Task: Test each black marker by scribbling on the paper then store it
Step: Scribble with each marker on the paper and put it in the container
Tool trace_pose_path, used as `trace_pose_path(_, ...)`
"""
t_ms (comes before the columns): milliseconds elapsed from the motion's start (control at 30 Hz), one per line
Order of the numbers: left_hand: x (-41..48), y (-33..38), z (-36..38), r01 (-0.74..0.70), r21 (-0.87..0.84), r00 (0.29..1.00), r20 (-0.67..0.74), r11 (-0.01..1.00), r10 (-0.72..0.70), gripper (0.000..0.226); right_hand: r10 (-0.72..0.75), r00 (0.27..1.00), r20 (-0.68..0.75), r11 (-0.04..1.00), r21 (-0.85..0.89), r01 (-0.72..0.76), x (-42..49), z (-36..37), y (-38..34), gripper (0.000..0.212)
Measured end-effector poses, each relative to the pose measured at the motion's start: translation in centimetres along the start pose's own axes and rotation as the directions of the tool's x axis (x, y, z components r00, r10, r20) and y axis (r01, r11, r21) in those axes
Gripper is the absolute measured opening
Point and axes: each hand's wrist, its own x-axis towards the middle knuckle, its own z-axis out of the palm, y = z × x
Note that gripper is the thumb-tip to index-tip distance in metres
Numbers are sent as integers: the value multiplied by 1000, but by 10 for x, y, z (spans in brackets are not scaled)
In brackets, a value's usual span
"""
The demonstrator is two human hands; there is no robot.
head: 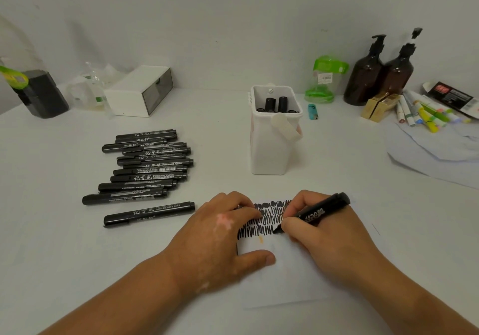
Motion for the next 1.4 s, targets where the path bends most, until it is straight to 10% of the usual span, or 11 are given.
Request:
trace_pose_path(267,0,-2,-11,116,-373,992,-12,921,-130,39,104,994,-17,837,542,-78,2,-7,-2,11)
trace_pose_path(533,2,-7,-10,186,-728,961,-6,660,-277,53,-18,998,-57,838,544,46,3,-14,1,35)
trace_pose_path(767,7,-11,-13,151,-838,961,1,524,-277,33,17,999,35,550,835,-39,5,-19,1,14)
trace_pose_path(1200,5,-13,-8,30,-817,988,-64,576,-142,23,-55,998,42,746,666,13,-4,-17,-10,18)
trace_pose_path(1400,5,-6,-6,16,-976,994,-9,217,-113,22,-105,994,38,836,545,67,-7,-17,-17,26)
